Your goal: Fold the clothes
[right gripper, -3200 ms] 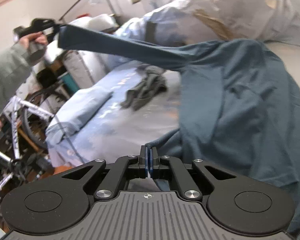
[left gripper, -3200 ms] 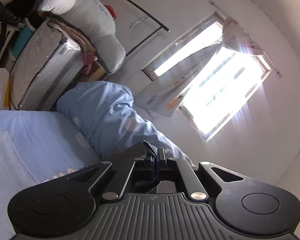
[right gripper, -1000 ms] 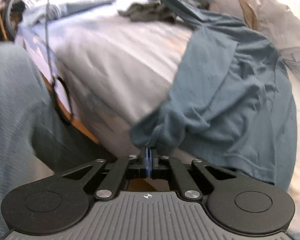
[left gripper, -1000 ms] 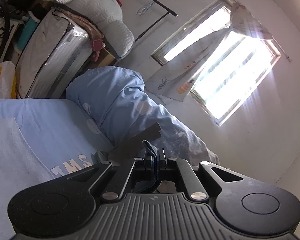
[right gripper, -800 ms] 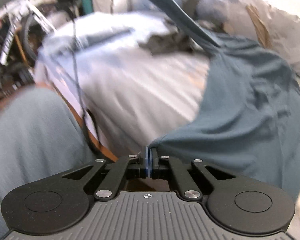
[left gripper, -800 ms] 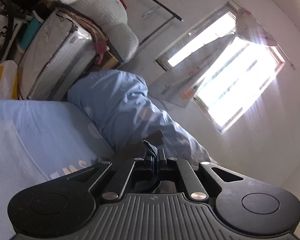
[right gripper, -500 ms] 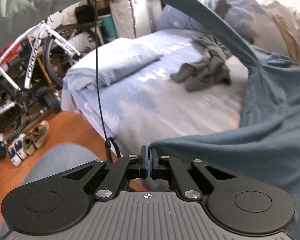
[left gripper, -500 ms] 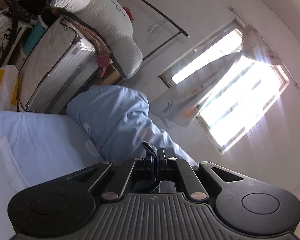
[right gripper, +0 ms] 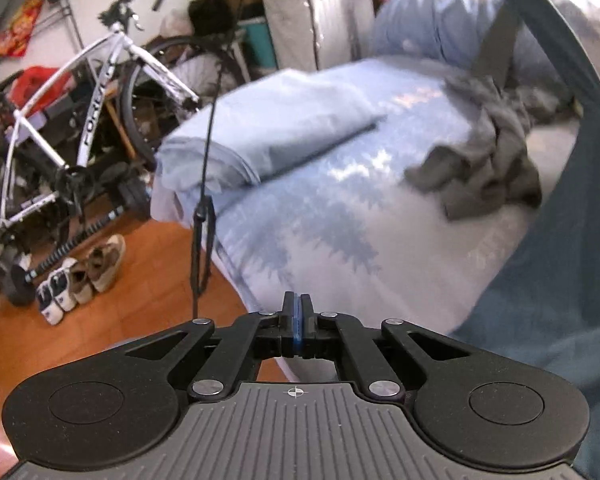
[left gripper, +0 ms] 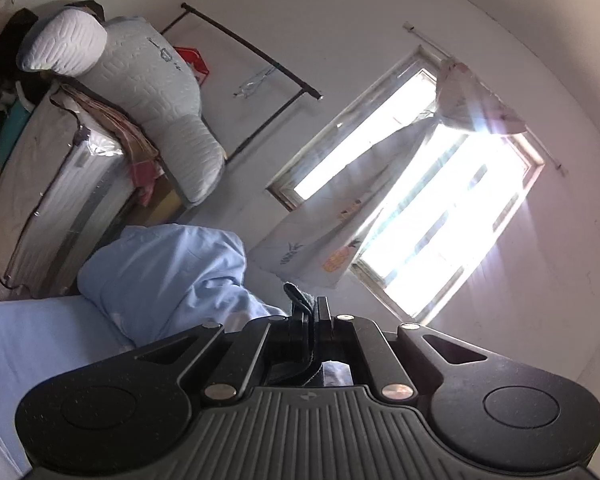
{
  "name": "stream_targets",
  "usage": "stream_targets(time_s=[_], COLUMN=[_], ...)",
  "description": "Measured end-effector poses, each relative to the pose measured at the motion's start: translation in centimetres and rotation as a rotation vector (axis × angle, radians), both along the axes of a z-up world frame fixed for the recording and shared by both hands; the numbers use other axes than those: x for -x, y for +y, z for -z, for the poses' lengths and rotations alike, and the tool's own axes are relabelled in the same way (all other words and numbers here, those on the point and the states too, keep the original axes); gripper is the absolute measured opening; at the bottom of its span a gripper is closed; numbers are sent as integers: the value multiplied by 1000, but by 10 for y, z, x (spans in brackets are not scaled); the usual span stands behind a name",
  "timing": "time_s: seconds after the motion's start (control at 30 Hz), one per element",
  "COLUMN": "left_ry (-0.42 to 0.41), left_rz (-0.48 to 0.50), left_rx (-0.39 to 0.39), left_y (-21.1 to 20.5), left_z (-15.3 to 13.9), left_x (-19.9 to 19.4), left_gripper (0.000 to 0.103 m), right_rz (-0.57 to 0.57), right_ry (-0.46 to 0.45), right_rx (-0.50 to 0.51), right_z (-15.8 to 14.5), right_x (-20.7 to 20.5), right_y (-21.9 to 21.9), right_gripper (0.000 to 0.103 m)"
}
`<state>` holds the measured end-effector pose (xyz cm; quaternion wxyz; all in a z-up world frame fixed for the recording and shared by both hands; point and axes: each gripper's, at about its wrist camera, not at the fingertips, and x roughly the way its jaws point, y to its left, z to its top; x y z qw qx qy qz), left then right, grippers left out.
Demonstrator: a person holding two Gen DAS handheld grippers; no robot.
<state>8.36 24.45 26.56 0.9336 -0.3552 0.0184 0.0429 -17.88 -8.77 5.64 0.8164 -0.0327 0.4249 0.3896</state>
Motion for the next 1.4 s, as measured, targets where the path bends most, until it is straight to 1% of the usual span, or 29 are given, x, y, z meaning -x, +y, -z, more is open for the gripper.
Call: stream_targets(time_s=[0.07,0.17,0.23,0.3,0.4,0.53,0.57,0.63,0.67,0.7,0.73,0.77,0.8,0.83,0.9,0.93,0.97,1.07,1.1,1.17,1.23,1.27,1.33,1.4], left_ry=[42,135,213,281,322,397,411,450,468,478,478,477,470,450,407,383,369,314,296,266,243,233,227,262], left_rz=[-24,-88,-131,-162,-178,-185,-189,-201,-208,-207,-213,-231,-251,-256,-252,-234,-216,-113,-73,3,94,148,263,362], left_rx=[1,7,5,11,6,23,23,23,27,30,29,32,43,55,72,59,38,-25,-62,-136,-207,-231,-270,-291], left_y=[8,29,42,57,71,83,85,89,90,93,95,98,102,104,107,104,100,73,58,27,-11,-30,-66,-100], left_z=[18,54,78,103,136,174,180,188,191,194,193,192,190,187,181,177,173,162,158,152,150,151,155,168], left_x=[-5,-11,-13,-14,-13,-18,-18,-19,-19,-17,-14,-9,-2,6,20,29,34,58,69,87,111,123,146,168], left_gripper=[6,6,6,6,6,7,8,28,44,53,68,81,83,83,89,93,93,96,96,98,99,100,100,100], right_rz=[3,9,12,16,34,107,126,162,180,196,209,221,235,249,274,286,297,336,352,383,415,431,463,494], right_ry=[10,24,34,43,56,51,49,51,53,55,59,63,66,65,52,46,40,18,10,-7,-23,-32,-48,-65], right_rx=[0,-1,-1,-1,-7,-1,5,15,21,25,28,31,33,34,36,38,41,49,50,52,53,54,56,58], right_z=[4,10,15,19,23,19,18,17,17,16,17,17,18,17,16,16,16,15,15,14,13,13,12,11], right_x=[-1,-3,-4,-5,-3,8,11,15,17,19,20,21,21,21,24,26,28,35,39,46,52,56,63,70], right_y=[-2,-4,-6,-7,-19,-50,-57,-71,-78,-84,-89,-95,-100,-105,-114,-118,-123,-139,-145,-158,-170,-176,-189,-202], right_gripper=[1,1,1,5,5,6,6,6,7,8,9,12,13,16,21,27,32,35,36,41,43,46,47,48])
